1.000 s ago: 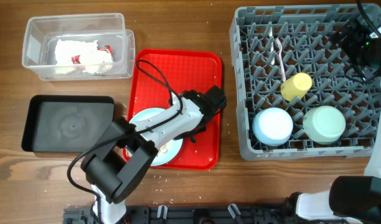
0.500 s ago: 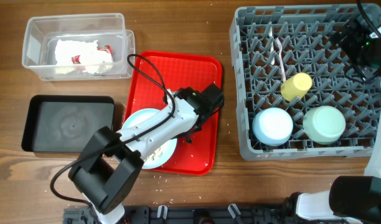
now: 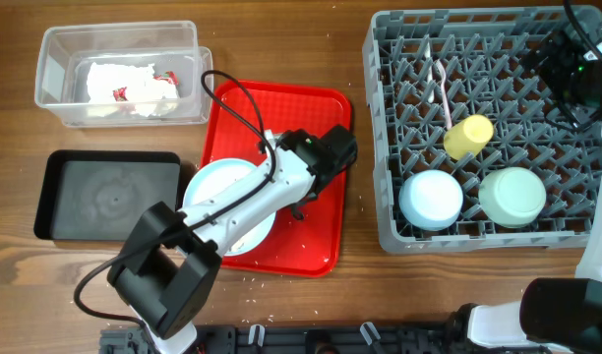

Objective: Sort waste into correct bins and load items into the dishwasher rack
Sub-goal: 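Lift the plate with the left gripper and carry it over the black tray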

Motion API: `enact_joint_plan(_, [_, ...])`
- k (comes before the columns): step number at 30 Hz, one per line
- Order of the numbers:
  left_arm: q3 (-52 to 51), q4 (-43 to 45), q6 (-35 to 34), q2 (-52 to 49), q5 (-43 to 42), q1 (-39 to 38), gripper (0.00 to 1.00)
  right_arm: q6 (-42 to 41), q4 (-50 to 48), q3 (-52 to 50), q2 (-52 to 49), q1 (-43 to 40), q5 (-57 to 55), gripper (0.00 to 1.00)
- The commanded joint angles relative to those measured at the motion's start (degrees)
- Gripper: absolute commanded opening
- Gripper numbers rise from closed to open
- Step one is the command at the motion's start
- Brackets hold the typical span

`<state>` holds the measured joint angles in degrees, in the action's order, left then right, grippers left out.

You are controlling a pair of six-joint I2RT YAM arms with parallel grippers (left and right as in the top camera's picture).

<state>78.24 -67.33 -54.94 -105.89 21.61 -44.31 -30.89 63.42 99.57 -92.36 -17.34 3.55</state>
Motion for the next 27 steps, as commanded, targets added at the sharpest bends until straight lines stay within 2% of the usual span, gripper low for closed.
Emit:
enact_joint_plan(1, [3.48, -1.6, 2.27, 1.44, 3.45, 2.1, 0.04, -0.81, -0.15, 0.15, -0.11, 0.02, -0.92, 1.0])
enact_joint_plan(10, [8.66, -3.28, 7.37, 2.21, 4.9, 14.45, 0.04, -0.79, -0.17, 0.15, -0.11, 0.02, -0.92, 1.0])
enact_joint_plan(14, [9.92, -1.88, 11.28, 3.06, 4.79, 21.7, 0.04, -0.79, -0.15, 0.15, -0.11, 0.02, -0.92, 1.0])
enact_joint_plan(17, [9.97, 0.37, 11.3, 4.37, 4.2, 26.71, 0.04, -0.79, -0.15, 0.15, -0.11, 0.02, -0.9, 0.99])
enact_joint_plan(27, [9.97, 8.35, 11.28, 6.69, -6.8, 43.3, 0.04, -0.79, -0.15, 0.15, -0.11, 0.02, -0.92, 1.0])
